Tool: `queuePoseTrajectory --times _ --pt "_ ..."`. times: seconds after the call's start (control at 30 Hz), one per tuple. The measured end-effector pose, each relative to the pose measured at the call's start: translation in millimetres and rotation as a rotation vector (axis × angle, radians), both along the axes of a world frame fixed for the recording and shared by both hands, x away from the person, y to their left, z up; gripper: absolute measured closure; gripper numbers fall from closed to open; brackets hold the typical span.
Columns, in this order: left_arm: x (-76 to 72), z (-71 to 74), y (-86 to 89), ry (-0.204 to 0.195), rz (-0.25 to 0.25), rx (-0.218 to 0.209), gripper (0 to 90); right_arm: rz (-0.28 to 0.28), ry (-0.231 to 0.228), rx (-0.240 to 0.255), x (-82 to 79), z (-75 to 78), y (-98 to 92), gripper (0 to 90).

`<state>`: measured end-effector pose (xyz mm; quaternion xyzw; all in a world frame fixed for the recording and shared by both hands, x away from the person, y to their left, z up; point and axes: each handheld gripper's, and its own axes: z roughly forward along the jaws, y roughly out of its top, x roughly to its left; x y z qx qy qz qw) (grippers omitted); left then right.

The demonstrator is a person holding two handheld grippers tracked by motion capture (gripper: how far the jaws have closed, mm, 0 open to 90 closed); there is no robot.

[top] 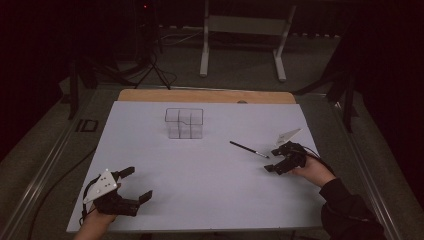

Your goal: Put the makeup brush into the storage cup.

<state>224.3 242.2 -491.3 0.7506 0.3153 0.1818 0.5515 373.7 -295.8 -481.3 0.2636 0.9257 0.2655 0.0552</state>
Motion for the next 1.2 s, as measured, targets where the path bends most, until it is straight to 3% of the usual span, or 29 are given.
queuePoseTrajectory --times 0.57,0.97,1.17,1.2 --pt "0.1 -0.4 -0.2 0.001 -0.005 0.005 0.5 0.053 0.04 -0.09 31.9 9.7 14.1 42.2" --pt "0.3 -0.8 -0.6 0.002 -0.009 0.007 0.5 0.063 0.091 -0.164 43.9 9.2 29.0 47.7" --pt "0.4 -0.9 -0.7 0.002 -0.01 0.009 0.5 0.081 0.081 -0.191 52.0 10.0 36.9 53.5" --pt "0.4 -0.9 -0.8 0.002 -0.01 0.008 0.5 0.087 0.097 -0.201 54.3 8.7 39.6 55.5"
